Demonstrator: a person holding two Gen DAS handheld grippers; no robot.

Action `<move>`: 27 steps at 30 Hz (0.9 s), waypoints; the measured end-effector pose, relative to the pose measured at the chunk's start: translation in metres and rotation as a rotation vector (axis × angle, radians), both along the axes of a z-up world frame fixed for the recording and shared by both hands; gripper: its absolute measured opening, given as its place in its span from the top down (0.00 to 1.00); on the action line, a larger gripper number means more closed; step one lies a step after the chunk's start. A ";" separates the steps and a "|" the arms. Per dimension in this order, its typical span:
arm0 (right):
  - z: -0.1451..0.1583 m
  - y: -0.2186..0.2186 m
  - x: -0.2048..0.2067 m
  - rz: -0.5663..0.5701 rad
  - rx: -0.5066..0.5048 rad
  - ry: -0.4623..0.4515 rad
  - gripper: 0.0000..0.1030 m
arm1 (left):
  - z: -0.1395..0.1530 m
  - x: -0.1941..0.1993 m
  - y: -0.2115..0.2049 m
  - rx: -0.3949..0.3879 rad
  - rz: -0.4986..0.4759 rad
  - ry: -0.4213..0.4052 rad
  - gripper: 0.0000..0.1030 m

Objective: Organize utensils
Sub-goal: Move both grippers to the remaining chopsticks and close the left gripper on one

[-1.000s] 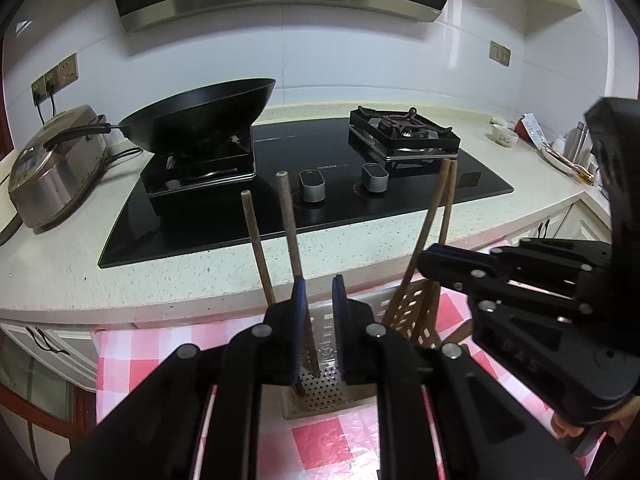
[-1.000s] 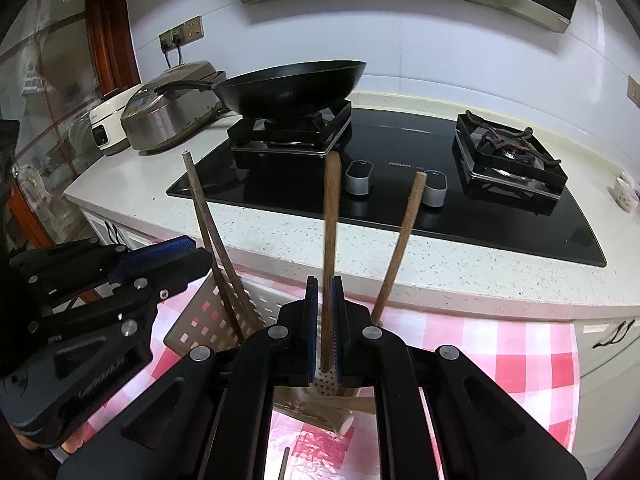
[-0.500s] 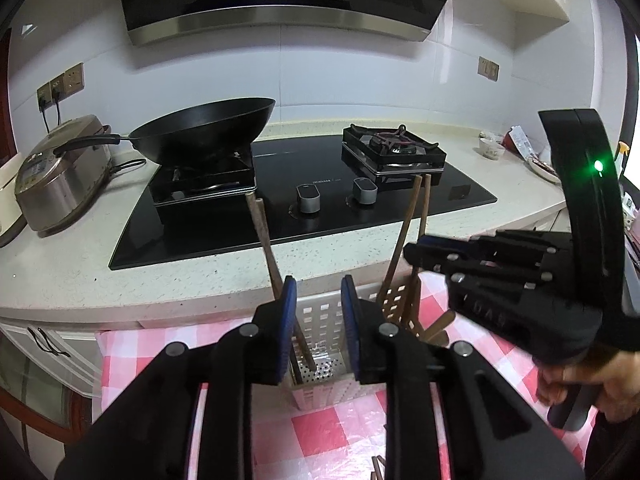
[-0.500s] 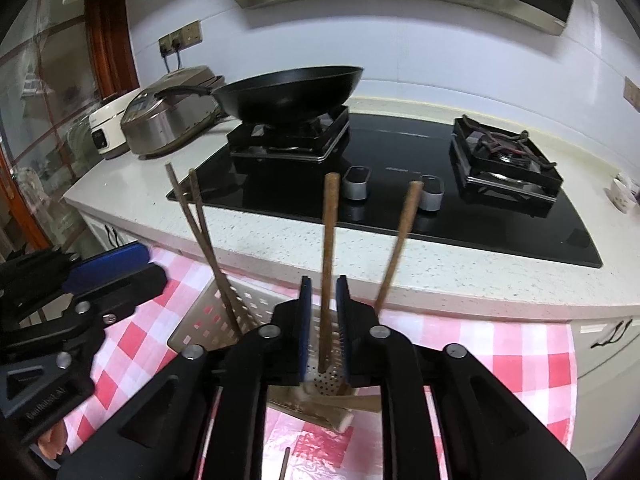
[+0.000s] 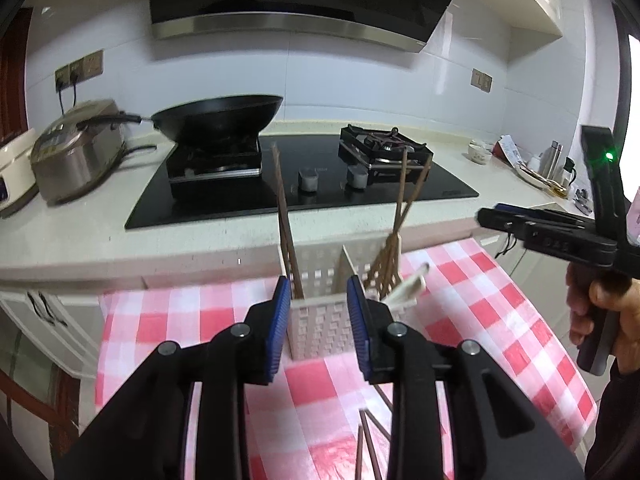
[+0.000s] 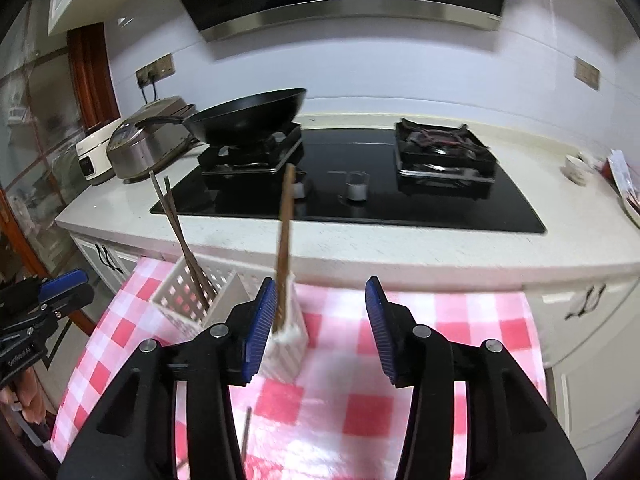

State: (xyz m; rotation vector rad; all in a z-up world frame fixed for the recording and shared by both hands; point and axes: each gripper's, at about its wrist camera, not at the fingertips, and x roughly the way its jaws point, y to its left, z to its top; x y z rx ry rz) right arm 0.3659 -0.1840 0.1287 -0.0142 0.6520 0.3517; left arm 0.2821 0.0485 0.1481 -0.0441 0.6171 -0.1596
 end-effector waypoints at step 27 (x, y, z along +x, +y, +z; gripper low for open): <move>-0.184 0.011 -0.155 0.099 -0.022 0.251 0.43 | -0.177 -0.099 -0.053 -0.026 -0.095 0.295 0.76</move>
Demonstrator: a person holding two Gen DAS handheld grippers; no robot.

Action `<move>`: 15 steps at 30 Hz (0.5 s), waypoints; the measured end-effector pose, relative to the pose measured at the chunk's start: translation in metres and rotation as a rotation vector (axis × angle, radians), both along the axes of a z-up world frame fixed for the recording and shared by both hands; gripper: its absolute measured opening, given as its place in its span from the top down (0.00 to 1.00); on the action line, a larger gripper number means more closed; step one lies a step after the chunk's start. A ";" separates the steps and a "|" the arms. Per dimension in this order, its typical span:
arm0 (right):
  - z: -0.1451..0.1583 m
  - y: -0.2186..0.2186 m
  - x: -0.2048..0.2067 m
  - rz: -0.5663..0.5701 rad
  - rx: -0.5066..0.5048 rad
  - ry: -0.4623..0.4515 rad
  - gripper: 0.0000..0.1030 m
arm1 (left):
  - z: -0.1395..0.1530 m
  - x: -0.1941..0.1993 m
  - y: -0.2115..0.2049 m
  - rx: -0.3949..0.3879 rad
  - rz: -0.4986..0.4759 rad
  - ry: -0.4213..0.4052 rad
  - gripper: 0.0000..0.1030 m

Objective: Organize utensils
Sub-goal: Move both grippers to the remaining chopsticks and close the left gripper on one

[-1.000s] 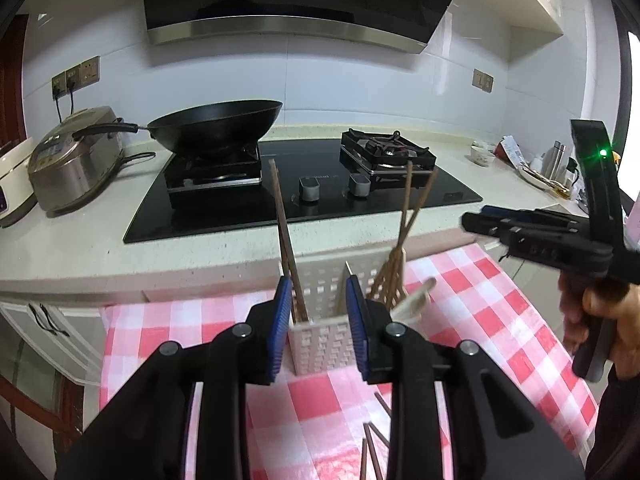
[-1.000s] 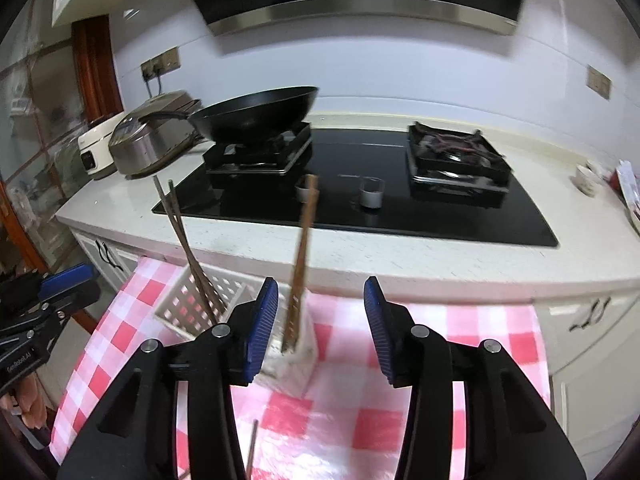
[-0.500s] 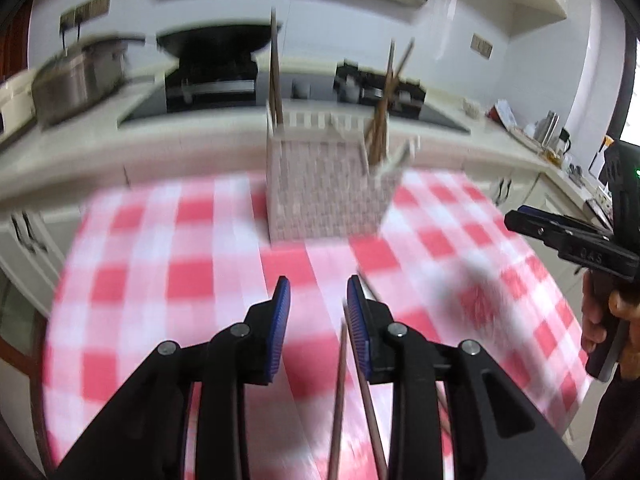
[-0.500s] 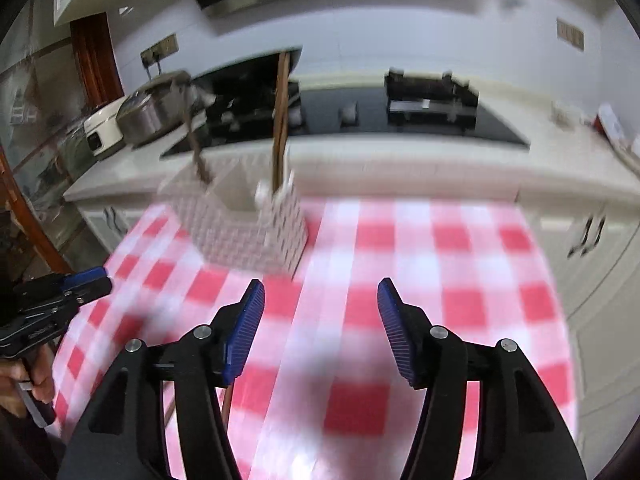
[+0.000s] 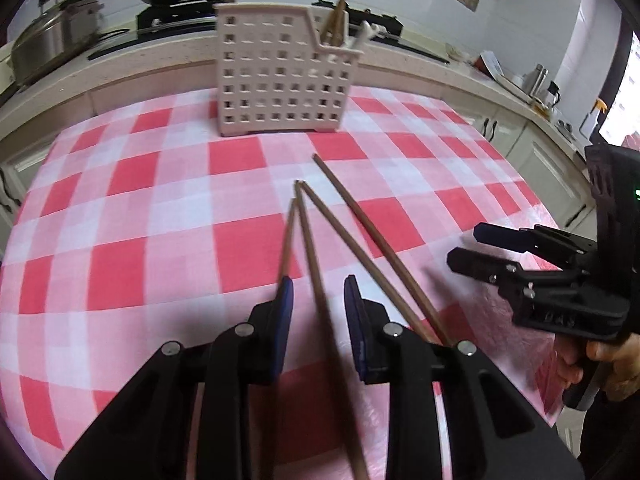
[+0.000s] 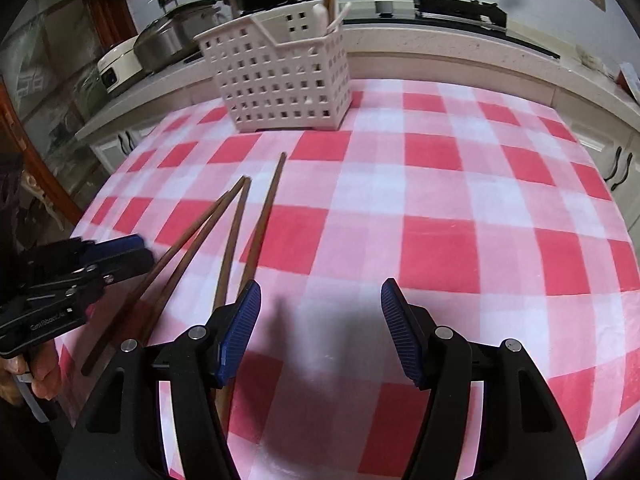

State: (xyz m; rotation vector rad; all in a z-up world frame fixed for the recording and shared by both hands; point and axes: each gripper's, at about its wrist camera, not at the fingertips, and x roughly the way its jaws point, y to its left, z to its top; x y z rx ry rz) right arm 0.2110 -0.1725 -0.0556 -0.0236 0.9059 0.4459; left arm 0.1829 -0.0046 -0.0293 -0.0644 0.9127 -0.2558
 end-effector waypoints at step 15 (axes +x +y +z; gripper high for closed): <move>-0.004 -0.002 0.009 -0.002 -0.008 0.014 0.39 | -0.019 0.033 -0.020 0.095 0.020 0.047 0.88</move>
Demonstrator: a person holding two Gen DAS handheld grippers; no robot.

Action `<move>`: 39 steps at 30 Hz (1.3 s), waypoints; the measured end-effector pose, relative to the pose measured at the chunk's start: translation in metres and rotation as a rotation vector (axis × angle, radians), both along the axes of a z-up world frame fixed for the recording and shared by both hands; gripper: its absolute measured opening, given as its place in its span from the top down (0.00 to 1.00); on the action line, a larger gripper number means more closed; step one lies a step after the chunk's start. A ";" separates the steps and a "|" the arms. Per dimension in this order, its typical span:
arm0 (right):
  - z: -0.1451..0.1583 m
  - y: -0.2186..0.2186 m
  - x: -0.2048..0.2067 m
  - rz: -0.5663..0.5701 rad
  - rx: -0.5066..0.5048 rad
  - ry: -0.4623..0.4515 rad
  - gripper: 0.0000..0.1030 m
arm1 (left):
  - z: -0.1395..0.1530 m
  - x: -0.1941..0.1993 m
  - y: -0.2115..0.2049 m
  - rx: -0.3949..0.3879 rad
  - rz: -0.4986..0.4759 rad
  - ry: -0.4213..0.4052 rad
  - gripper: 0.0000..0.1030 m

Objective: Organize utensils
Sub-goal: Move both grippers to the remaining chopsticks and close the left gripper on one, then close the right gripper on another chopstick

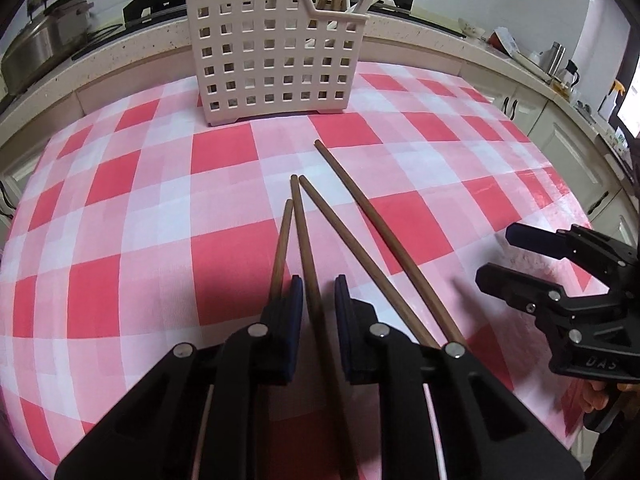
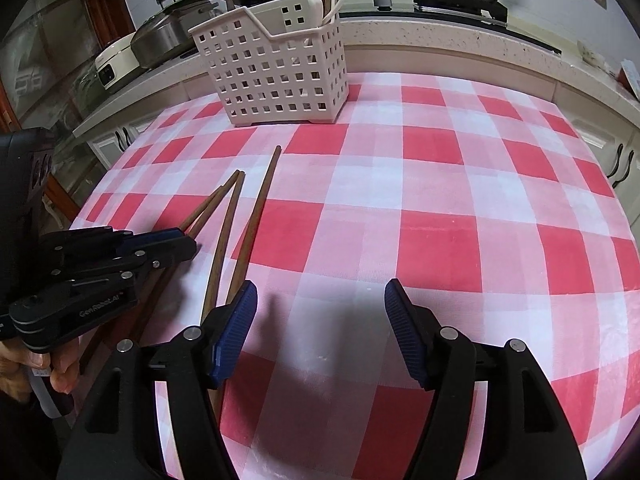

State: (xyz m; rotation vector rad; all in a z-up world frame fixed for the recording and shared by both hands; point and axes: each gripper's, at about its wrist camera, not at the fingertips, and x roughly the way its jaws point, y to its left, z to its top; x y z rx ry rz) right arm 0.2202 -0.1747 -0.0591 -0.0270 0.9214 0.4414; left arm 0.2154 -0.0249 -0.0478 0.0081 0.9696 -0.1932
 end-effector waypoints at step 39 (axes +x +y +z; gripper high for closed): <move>-0.009 0.062 0.038 0.027 -0.130 -0.005 0.47 | 0.060 -0.062 0.077 -0.213 0.106 -0.115 0.94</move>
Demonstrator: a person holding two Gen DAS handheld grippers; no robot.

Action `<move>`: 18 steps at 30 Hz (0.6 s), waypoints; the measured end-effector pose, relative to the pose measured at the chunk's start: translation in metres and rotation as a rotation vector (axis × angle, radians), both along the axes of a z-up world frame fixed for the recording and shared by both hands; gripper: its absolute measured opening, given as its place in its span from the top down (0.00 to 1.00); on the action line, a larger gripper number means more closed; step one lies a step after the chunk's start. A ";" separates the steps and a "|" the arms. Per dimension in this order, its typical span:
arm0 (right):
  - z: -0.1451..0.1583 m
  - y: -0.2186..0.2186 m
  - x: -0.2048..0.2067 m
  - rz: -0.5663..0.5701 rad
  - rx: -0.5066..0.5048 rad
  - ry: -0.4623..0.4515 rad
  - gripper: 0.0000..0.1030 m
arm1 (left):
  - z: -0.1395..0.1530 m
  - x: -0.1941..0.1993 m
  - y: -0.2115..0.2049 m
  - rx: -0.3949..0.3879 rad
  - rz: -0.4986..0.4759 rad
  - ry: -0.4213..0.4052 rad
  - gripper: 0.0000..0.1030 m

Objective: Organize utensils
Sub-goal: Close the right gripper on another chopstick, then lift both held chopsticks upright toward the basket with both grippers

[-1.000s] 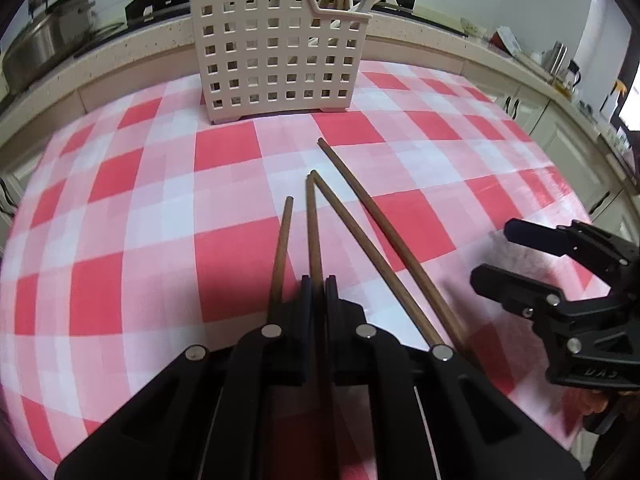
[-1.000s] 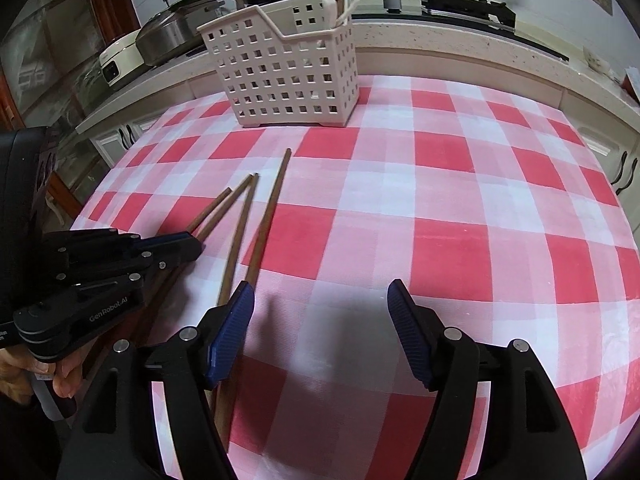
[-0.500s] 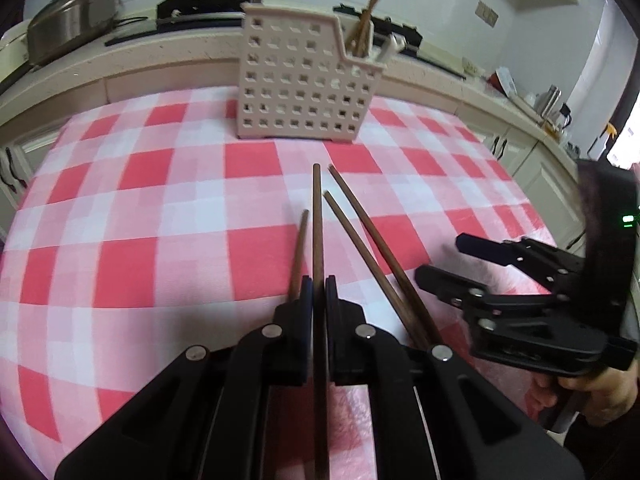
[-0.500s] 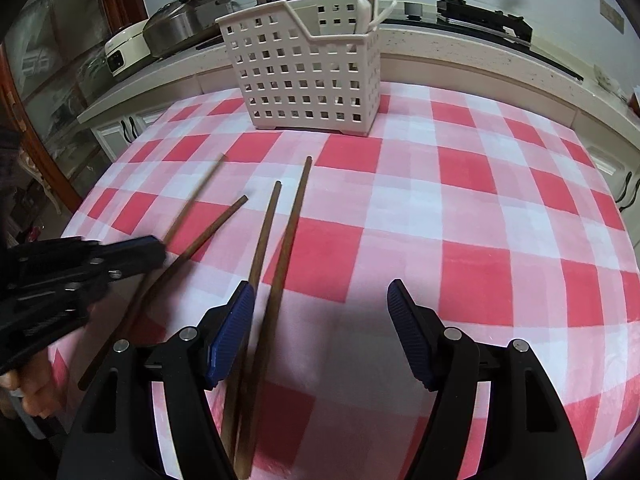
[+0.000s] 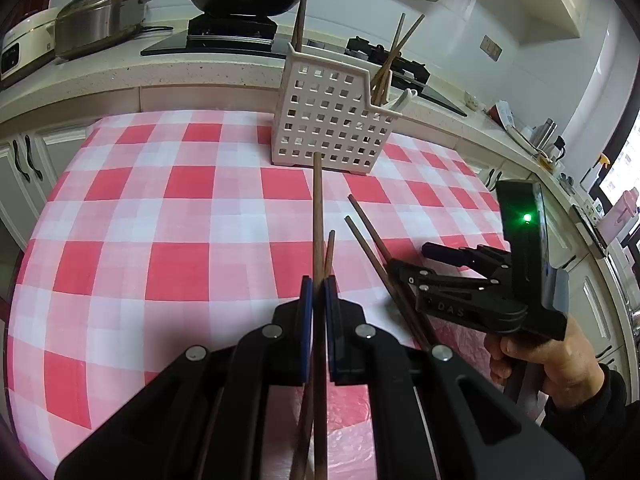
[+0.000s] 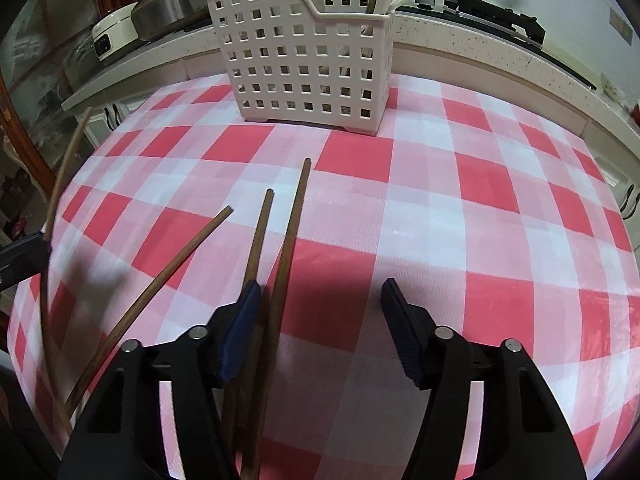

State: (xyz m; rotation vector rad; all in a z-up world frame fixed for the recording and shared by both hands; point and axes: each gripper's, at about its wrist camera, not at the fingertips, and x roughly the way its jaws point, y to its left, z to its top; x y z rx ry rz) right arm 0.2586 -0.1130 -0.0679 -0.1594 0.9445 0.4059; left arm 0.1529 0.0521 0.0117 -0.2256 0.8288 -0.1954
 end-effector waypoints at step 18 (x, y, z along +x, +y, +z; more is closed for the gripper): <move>0.003 0.009 -0.004 0.050 0.008 -0.020 0.93 | 0.012 -0.006 0.003 -0.009 -0.008 -0.034 0.94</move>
